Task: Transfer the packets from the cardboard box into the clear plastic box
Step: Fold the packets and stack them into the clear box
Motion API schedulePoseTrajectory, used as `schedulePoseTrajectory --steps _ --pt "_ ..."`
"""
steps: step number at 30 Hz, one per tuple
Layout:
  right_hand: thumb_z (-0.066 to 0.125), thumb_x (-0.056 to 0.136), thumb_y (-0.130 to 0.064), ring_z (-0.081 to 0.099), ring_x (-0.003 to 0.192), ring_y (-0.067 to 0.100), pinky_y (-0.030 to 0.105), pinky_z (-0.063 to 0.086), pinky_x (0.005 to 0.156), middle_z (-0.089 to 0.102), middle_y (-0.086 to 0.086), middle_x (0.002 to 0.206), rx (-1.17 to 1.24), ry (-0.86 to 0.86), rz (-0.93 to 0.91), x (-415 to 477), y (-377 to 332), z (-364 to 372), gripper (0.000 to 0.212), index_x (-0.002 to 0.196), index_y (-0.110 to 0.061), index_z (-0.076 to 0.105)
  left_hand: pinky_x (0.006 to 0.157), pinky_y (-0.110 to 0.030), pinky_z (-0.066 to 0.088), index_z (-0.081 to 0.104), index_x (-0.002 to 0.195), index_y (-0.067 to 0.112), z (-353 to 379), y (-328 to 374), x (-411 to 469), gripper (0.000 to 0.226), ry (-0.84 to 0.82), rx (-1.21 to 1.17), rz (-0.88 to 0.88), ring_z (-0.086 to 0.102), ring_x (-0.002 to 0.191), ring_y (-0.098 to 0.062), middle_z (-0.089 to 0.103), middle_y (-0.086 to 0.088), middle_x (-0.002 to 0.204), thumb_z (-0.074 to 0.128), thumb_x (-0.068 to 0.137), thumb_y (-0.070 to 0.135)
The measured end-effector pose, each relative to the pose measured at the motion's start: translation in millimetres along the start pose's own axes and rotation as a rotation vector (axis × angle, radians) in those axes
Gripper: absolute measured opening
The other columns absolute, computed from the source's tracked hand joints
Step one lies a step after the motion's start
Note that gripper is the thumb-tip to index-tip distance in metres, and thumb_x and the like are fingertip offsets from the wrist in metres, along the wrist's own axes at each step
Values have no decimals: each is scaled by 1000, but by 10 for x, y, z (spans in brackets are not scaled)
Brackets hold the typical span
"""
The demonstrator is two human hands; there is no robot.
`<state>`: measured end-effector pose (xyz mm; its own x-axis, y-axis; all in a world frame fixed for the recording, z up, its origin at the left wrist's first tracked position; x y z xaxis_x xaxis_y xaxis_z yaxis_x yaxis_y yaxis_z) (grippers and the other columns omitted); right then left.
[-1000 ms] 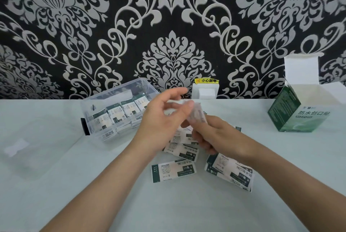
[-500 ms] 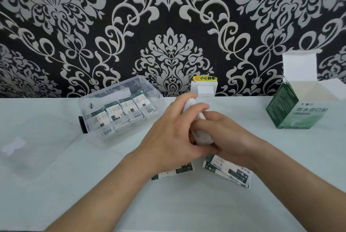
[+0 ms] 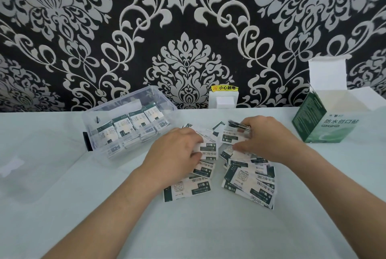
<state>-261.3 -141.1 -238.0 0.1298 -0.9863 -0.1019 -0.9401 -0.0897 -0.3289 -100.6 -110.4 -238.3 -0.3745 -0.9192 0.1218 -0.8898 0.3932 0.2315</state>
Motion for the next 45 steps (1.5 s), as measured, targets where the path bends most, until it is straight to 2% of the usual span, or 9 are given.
schedulePoseTrajectory --steps 3,7,12,18,24,27,33,41,45 --pt "76 77 -44 57 68 9 25 45 59 56 -11 73 70 7 -16 -5 7 -36 39 106 -21 64 96 -29 44 60 124 27 -41 30 -6 32 46 -15 20 50 114 -9 57 15 125 53 94 34" --pt "78 79 -31 41 39 3 17 35 43 53 -11 45 667 -56 -41 -45 -58 -88 23 89 -12 68 100 -34 44 60 126 24 -247 81 -6 36 188 -288 2 53 110 -7 59 13 122 61 90 31" --pt "73 82 -28 25 45 10 24 20 46 38 -7 49 1050 -248 -80 -134 -300 130 24 86 -6 66 100 -27 45 35 144 31 -100 139 -5 74 47 -577 -110 51 110 -2 45 20 122 69 80 48" --pt "69 79 -31 20 46 7 19 15 44 31 -6 54 1388 -409 -10 -181 -398 347 23 81 -13 55 78 -30 58 52 132 33 -78 143 4 58 91 -912 -160 65 80 -1 61 16 111 73 79 41" --pt "53 93 -15 21 45 7 20 14 42 35 1 62 1467 -399 57 -165 -405 382 8 91 -7 54 65 -23 55 63 107 36 -147 12 -18 34 179 -957 -250 64 72 -6 68 10 88 79 77 31" --pt "56 94 -12 23 46 7 18 18 40 32 3 66 1449 -325 32 -145 -394 369 8 89 -6 55 67 -36 56 66 98 27 -139 50 -16 20 163 -988 -247 67 76 -16 72 6 86 77 80 24" --pt "66 89 -12 29 46 6 15 24 37 42 -2 60 1432 -238 12 -154 -377 320 15 100 -1 67 83 -41 58 66 109 28 -74 -52 -7 39 133 -1135 -330 72 88 -18 75 5 95 80 76 13" --pt "63 90 -12 32 45 5 14 24 37 56 -1 66 1526 -234 75 -174 -378 342 25 110 2 64 64 -33 57 63 113 22 -111 -229 -27 37 204 -1219 -399 73 82 -22 74 -2 99 70 84 1" --pt "65 88 -7 28 45 7 16 24 37 46 -1 60 1481 -190 76 -196 -391 360 15 102 -1 68 58 -22 52 59 114 31 -177 -169 -35 28 175 -971 -351 67 72 -2 70 11 92 64 91 15"
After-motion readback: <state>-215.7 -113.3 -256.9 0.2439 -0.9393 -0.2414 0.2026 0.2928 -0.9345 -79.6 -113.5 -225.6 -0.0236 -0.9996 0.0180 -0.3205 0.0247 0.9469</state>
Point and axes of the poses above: each hand's wrist, its own x-axis towards the middle knuckle, its own z-axis out of the palm, y = z × x, the point moved 10 cm from there along x, towards the middle knuckle
